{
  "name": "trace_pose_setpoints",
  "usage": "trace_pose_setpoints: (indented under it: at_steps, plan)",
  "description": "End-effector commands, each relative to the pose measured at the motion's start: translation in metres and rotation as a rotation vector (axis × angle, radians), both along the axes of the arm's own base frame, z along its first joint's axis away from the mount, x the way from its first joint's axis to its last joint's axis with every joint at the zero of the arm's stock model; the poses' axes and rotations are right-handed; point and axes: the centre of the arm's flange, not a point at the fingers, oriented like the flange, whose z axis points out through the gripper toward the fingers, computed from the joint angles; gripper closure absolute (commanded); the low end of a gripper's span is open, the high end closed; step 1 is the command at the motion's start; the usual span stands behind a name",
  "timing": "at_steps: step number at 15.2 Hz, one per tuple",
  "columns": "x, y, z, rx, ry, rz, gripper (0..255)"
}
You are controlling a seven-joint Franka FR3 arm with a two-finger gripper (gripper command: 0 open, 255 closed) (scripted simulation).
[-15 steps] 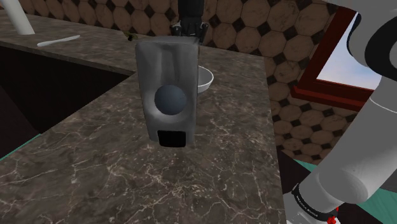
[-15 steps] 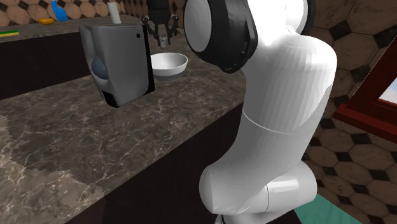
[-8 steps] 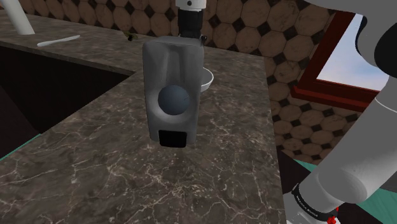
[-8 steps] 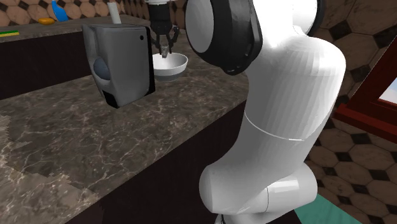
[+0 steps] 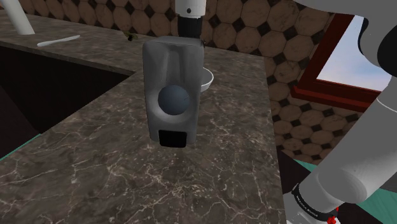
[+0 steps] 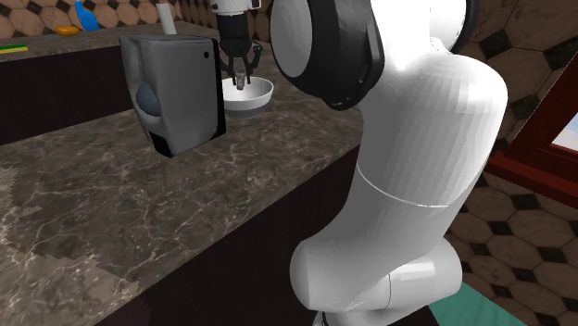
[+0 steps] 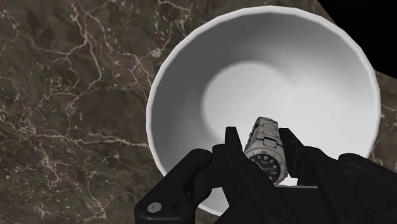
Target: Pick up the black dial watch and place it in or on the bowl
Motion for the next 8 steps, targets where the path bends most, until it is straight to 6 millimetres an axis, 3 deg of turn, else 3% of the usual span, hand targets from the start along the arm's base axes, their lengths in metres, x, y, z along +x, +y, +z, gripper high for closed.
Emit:
trace_pose_setpoints:
  at_steps: [1,2,3,8]
  plan:
    - [-0.0001,0.0000,-0.0001,0.000,0.000,0.000,255]
    - [0.0000,0.0000,-0.0001,0.000,0.000,0.000,255]
    - [0.0000,0.0000,-0.0001,0.000,0.000,0.000,0]
    - [0.0000,0.0000,-0.0001,0.000,0.000,0.000,0]
